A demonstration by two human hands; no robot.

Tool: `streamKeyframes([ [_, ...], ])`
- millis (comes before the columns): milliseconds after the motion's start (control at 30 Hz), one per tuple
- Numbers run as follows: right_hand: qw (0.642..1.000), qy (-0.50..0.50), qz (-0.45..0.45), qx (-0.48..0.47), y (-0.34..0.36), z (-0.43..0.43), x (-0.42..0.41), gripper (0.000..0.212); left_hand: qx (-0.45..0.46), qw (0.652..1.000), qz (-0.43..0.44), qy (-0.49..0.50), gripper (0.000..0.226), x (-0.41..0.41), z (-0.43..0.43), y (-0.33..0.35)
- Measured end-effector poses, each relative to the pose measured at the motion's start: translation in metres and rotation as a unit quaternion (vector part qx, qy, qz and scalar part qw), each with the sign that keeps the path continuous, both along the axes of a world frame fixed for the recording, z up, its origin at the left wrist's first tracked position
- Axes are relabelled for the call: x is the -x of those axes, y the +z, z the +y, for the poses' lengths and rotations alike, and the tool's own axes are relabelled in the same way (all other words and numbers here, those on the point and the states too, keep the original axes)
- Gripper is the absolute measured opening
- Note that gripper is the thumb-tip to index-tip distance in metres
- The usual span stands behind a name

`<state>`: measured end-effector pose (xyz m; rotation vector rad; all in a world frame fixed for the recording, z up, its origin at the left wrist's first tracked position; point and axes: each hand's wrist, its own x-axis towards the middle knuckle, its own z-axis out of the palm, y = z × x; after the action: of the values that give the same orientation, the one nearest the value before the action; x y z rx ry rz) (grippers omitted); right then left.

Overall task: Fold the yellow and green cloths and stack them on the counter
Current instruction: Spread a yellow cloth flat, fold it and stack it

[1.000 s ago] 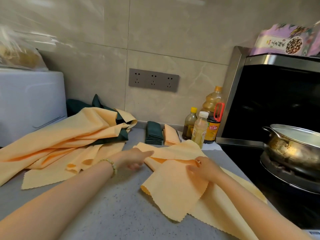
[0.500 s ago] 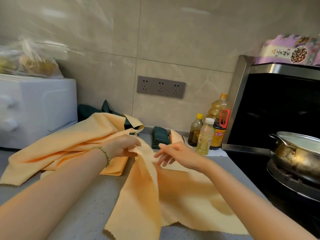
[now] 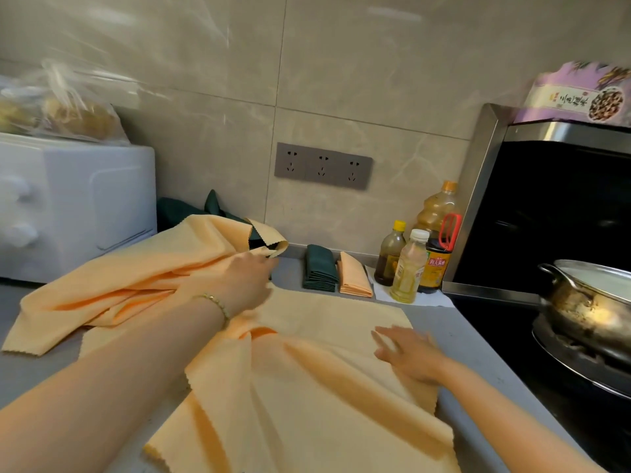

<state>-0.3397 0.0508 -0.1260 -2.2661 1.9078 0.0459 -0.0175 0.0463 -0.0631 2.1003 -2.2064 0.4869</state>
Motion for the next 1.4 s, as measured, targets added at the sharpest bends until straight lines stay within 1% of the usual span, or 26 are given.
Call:
streamKeyframes([
  [33,1.000,-0.003,0.003,0.016,0.003,-0.003,-0.004,0.059,-0.054,0.997,0.042,-0.039,0.056,0.013,-0.001,-0.007],
  [67,1.000,-0.005,0.001,0.021,0.004,-0.006,-0.008,0.059,-0.123,0.989,0.063,-0.045,0.057,0.024,-0.002,-0.015],
  [133,1.000,-0.005,-0.006,-0.003,0.004,-0.010,-0.013,0.057,-0.236,0.970,0.050,-0.008,0.058,0.035,-0.003,-0.032],
  [200,0.999,-0.010,-0.010,-0.033,0.001,-0.009,-0.015,0.054,-0.276,0.960,0.042,0.027,0.058,0.039,-0.004,-0.050],
  [267,0.999,-0.008,-0.025,-0.037,0.000,-0.006,-0.017,0.053,-0.267,0.961,0.055,0.039,0.057,0.042,-0.005,-0.061],
  [467,0.998,0.021,-0.061,0.005,-0.009,-0.002,-0.025,0.057,-0.216,0.970,0.109,0.015,0.059,0.038,-0.003,-0.064],
  [533,0.995,0.025,-0.060,0.081,-0.017,0.003,-0.028,0.060,-0.208,0.971,0.119,0.000,0.059,0.033,0.000,-0.066],
  [633,0.977,0.021,-0.038,0.207,-0.017,0.005,-0.030,0.065,-0.167,0.979,0.114,-0.024,0.059,0.034,0.004,-0.069],
  [700,0.968,0.026,-0.015,0.248,-0.011,-0.002,-0.029,0.064,-0.168,0.976,0.134,-0.017,0.062,0.034,0.000,-0.068],
  [800,0.947,0.033,0.043,0.317,-0.002,-0.024,-0.028,0.072,-0.170,0.967,0.188,0.009,0.069,0.031,-0.011,-0.062],
  [833,0.940,0.026,0.064,0.335,0.000,-0.034,-0.024,0.068,-0.167,0.965,0.202,0.006,0.069,0.031,-0.016,-0.061],
  [867,0.943,0.018,0.090,0.321,0.005,-0.042,-0.021,0.062,-0.173,0.962,0.212,-0.002,0.069,0.031,-0.021,-0.059],
  [900,0.953,0.004,0.110,0.283,0.010,-0.049,-0.017,0.057,-0.194,0.957,0.218,-0.014,0.068,0.031,-0.026,-0.058],
  [967,0.978,-0.038,0.108,0.174,0.017,-0.057,-0.012,0.055,-0.259,0.945,0.197,-0.032,0.068,0.034,-0.034,-0.059],
  [1000,0.984,-0.053,0.084,0.146,0.022,-0.056,-0.014,0.056,-0.277,0.945,0.173,-0.033,0.071,0.037,-0.036,-0.061],
  [1067,0.993,-0.049,0.009,0.105,0.024,-0.041,-0.027,0.056,-0.283,0.949,0.138,-0.026,0.076,0.041,-0.039,-0.069],
  [1133,0.997,-0.015,-0.051,0.049,0.015,-0.016,-0.044,0.053,-0.272,0.953,0.133,-0.018,0.080,0.045,-0.039,-0.076],
  [1167,0.998,0.007,-0.061,0.025,0.007,0.000,-0.050,0.053,-0.268,0.954,0.135,-0.018,0.080,0.046,-0.037,-0.078],
  [1200,0.998,0.026,-0.058,0.014,-0.003,0.013,-0.054,0.053,-0.262,0.955,0.138,-0.021,0.080,0.044,-0.036,-0.078],
  [1233,0.997,0.039,-0.055,0.024,-0.012,0.021,-0.053,0.053,-0.255,0.956,0.140,-0.028,0.078,0.042,-0.036,-0.076],
  [1300,0.995,0.041,-0.068,0.066,-0.023,0.027,-0.046,0.054,-0.234,0.958,0.155,-0.049,0.071,0.035,-0.027,-0.070],
  [1367,0.991,0.036,-0.092,0.092,-0.022,0.027,-0.038,0.055,-0.197,0.957,0.199,-0.077,0.064,0.035,-0.008,-0.058],
  [1400,0.989,0.046,-0.094,0.103,-0.019,0.028,-0.036,0.055,-0.185,0.949,0.235,-0.098,0.062,0.038,0.003,-0.049],
])
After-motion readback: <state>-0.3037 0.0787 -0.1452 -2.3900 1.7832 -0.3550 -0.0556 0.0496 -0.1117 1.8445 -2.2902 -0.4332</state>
